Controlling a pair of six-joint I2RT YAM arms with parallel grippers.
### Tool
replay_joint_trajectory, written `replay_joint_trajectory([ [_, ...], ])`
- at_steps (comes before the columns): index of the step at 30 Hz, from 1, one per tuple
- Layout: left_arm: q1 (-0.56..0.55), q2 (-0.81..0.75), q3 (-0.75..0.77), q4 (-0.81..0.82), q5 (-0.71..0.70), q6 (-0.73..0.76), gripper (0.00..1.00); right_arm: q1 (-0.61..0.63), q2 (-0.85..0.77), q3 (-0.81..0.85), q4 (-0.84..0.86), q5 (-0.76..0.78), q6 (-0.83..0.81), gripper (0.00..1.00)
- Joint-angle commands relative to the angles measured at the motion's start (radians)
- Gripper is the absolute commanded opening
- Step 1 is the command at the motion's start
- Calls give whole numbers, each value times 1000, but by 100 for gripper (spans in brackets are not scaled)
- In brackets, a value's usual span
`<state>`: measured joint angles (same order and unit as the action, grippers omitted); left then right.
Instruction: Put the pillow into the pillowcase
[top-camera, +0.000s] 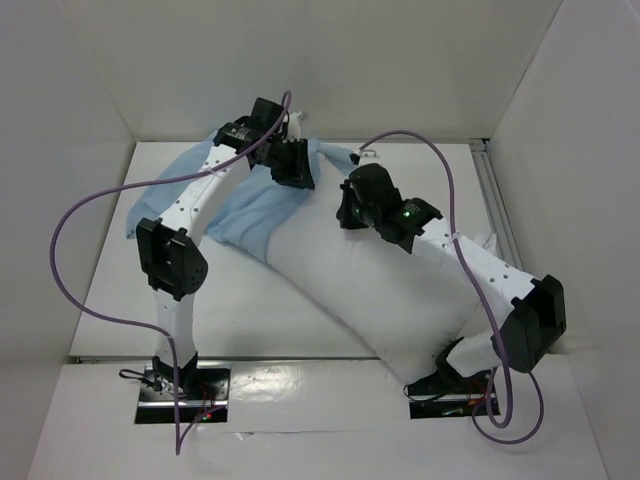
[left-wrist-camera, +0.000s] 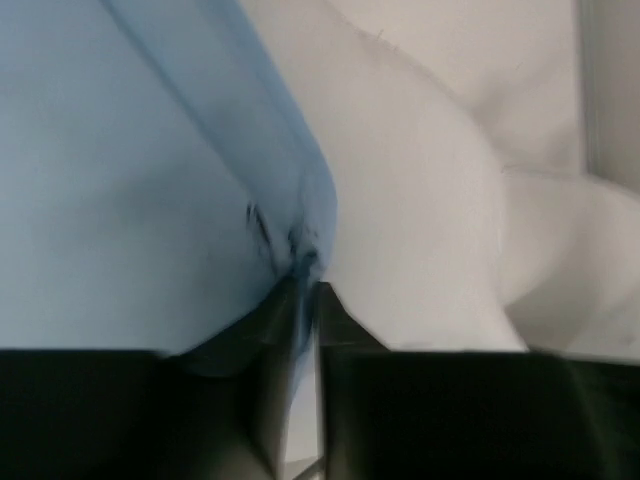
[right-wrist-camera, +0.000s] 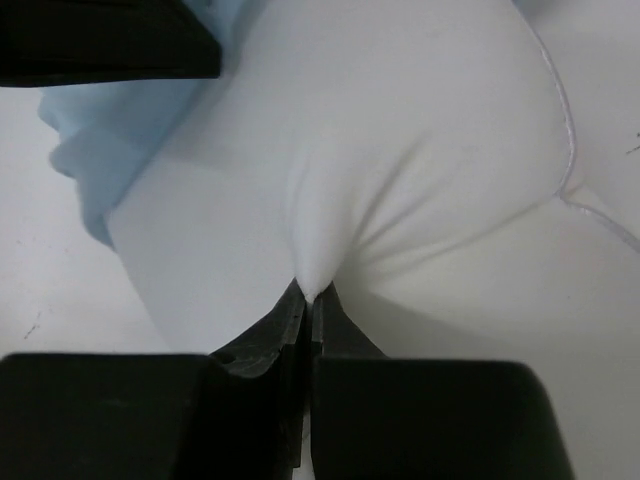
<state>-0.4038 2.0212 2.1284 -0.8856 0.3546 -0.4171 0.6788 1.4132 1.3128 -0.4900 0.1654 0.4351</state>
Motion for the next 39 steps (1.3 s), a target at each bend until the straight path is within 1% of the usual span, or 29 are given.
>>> replay_joint_trajectory([
  [1, 19, -19, 60, -36, -39, 30, 40, 45, -16, -55, 154, -6, 73, 0],
  [2, 19, -19, 80, -48, -39, 41, 52, 57, -16, -64, 168, -6, 61, 0],
  [3, 31, -29, 97, -49, -26, 41, 68, 70, -16, -64, 168, 9, 60, 0],
  [4, 31, -38, 122, -49, -26, 41, 68, 80, -16, -73, 177, 10, 45, 0],
  [5, 45, -38, 136, -49, 7, 41, 68, 90, -16, -73, 177, 23, 33, 0],
  [6, 60, -51, 148, -49, 21, 32, 65, 105, -16, -64, 165, 32, 24, 0],
  [7, 60, -52, 168, -49, 32, 32, 58, 105, -5, -64, 165, 33, 14, 0],
  [8, 75, -61, 168, -49, 32, 23, 55, 114, 7, -52, 154, 43, 5, 0],
  [10, 86, -61, 180, -33, 32, 11, 57, 123, 7, -43, 154, 43, -5, 0],
  [12, 86, -33, 191, -19, -11, 11, 64, 123, 7, -43, 168, 43, -16, 0],
  [13, 95, -20, 205, -19, -31, 11, 66, 123, 16, -34, 168, 43, -16, 0],
  [14, 95, 2, 205, -19, -99, -3, 68, 123, 16, -34, 168, 43, -16, 0],
  [16, 95, 13, 205, -19, -164, -14, 68, 123, 26, -21, 168, 34, -25, 0],
  [17, 95, 13, 205, -19, -246, -23, 68, 133, 26, -12, 168, 34, -25, 0],
  [18, 86, 13, 194, -19, -288, -23, 69, 133, 26, -12, 159, 34, -25, 0],
  [20, 74, 13, 194, -10, -345, -11, 69, 133, 26, -12, 159, 34, -25, 0],
  [21, 59, 23, 194, -10, -406, 0, 70, 133, 26, -12, 159, 34, -25, 0],
  [25, 49, 92, 245, -10, -454, 0, 71, 133, 35, -1, 159, 34, -35, 0],
  [26, 40, 118, 255, -10, -465, 0, 69, 142, 44, -1, 159, 34, -35, 0],
  [32, 20, 163, 265, 57, -509, 9, 69, 151, 53, 17, 149, 34, -44, 0],
  [37, 20, 175, 265, 66, -539, 9, 58, 151, 53, 17, 149, 43, -44, 0],
  [38, 20, 175, 265, 66, -539, 9, 46, 151, 62, 26, 149, 43, -44, 0],
  [39, 20, 175, 265, 66, -539, 9, 40, 151, 63, 26, 149, 43, -44, 0],
])
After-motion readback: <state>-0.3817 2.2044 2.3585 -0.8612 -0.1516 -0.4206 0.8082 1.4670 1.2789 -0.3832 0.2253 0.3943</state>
